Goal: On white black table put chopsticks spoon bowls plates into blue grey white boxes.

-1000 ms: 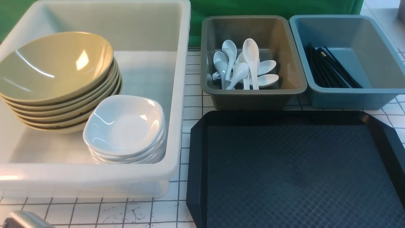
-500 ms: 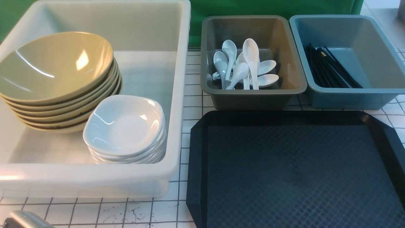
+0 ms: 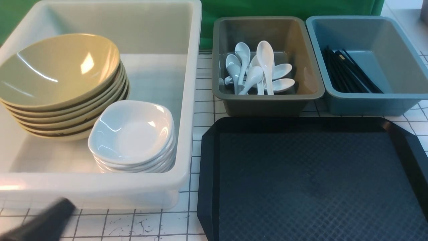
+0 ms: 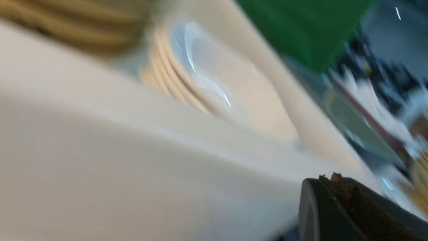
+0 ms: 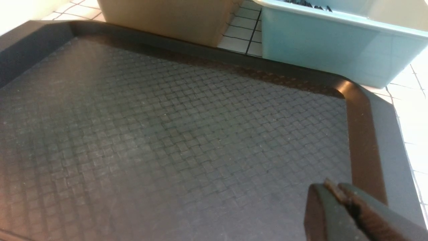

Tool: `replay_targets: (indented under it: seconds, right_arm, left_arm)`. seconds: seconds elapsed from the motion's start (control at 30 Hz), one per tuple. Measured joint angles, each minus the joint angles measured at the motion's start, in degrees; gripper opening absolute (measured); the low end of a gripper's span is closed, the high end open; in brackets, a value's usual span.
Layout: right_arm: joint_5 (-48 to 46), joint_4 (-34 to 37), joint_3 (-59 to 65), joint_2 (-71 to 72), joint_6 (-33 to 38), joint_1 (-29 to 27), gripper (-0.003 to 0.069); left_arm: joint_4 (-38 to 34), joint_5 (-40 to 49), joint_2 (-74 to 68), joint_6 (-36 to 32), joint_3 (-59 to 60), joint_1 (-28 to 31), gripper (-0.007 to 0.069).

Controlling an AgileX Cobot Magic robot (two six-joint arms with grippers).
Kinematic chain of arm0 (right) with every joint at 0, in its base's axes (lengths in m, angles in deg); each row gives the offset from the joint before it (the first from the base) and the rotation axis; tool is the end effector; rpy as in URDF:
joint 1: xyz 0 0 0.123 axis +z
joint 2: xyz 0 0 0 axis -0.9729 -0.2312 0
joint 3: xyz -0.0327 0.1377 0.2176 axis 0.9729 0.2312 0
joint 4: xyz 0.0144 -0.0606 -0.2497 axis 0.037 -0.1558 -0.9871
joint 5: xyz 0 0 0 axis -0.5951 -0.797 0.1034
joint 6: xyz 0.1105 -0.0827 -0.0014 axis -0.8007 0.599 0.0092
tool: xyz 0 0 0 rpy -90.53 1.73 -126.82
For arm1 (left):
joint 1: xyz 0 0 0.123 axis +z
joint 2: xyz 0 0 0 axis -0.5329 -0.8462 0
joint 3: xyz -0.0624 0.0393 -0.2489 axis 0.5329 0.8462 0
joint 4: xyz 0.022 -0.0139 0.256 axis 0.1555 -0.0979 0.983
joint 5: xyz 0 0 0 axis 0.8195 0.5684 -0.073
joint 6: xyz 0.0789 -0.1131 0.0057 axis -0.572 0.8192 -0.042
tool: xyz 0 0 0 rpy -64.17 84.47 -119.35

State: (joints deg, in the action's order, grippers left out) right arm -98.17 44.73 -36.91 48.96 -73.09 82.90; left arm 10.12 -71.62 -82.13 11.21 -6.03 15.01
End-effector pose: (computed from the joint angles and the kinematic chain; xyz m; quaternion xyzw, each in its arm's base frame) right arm 0.1310 0.0174 0.1777 -0.0819 0.7652 0.0156 0.6384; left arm 0.1288 -0.0436 0.1915 -0.0421 0.7227 -0.2579 0.6399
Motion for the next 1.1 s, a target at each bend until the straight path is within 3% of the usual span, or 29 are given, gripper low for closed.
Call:
replay_targets:
  seconds: [0.17,0.27,0.5,0.77,1.1]
  right_arm:
    - [-0.06,0.0,0.0,0.0,0.0,0.0,0.0047]
    - [-0.06,0.0,0.0,0.0,0.0,0.0,0.0049]
    - [-0.06,0.0,0.0,0.0,0.0,0.0,0.0049]
    - [-0.06,0.0,0.0,0.0,0.0,0.0,0.0049]
    - [-0.11,0.0,0.0,0.0,0.0,0.0,0.0055]
  left_arm:
    - [-2.2,4.93,0.7,-1.8,0.0,12.17,-0.0001]
    - [-1.61,11.09,0.7,-0.31,0.0,14.83,-0.0001]
    - [-0.45,12.51,0.7,4.58,-0.11,15.08,-0.0001]
    - [7.37,12.55,0.7,13.4,-0.21,15.08,-0.0001]
    - [8.29,12.75,0.7,14.76,-0.28,15.08,-0.0001]
